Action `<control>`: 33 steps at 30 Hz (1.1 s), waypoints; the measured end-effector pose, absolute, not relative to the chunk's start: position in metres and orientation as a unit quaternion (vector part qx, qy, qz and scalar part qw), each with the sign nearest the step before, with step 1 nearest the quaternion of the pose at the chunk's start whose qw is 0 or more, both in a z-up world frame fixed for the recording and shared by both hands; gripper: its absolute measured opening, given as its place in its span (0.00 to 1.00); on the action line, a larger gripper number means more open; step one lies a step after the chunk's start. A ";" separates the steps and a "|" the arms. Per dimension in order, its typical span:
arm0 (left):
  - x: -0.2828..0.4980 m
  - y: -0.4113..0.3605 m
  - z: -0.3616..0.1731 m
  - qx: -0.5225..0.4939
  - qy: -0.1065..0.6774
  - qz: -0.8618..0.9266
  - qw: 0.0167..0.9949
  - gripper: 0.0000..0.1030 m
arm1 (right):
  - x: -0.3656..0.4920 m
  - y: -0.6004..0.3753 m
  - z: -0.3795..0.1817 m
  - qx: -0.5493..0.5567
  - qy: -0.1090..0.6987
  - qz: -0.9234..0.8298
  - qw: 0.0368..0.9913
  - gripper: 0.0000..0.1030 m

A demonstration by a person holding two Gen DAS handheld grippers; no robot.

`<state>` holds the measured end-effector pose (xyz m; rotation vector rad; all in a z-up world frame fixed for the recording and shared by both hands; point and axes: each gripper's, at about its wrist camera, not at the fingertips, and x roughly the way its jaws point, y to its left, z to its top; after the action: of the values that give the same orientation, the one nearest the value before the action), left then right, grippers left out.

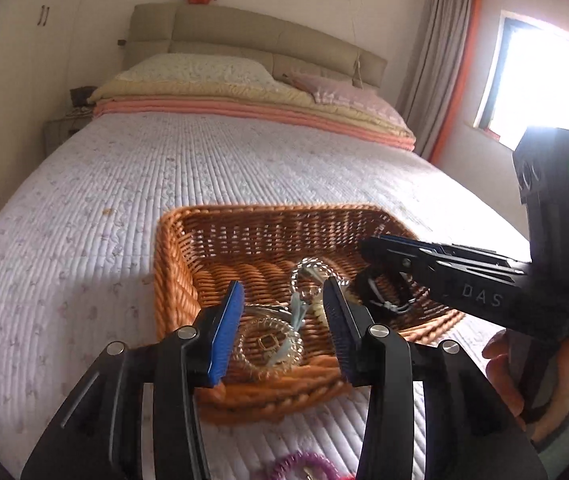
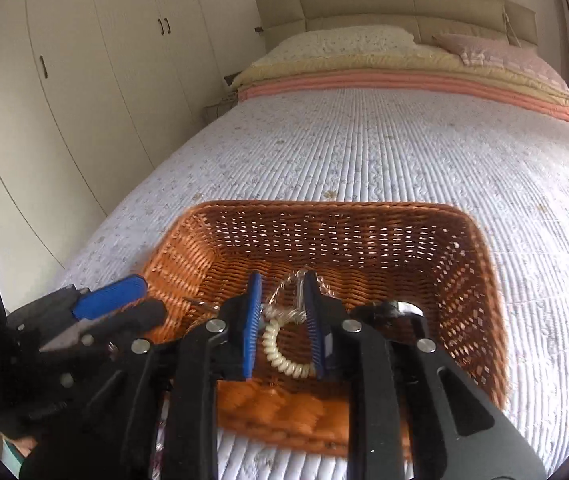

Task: Organize jewelry
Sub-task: 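Lower both held items into the basket and open both tools, then withdraw both open tools from the basket toward the remaining jewelry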

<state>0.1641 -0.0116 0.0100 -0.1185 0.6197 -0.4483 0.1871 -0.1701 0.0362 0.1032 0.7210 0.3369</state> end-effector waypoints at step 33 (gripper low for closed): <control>0.030 -0.003 -0.064 -0.106 0.417 -0.212 0.878 0.39 | 0.052 -0.154 -0.046 0.011 0.422 0.212 0.881 0.26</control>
<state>0.0305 -0.0031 -0.0638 -0.2221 0.8695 -0.4415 0.0520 -0.1541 -0.0458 0.0227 0.8783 0.4424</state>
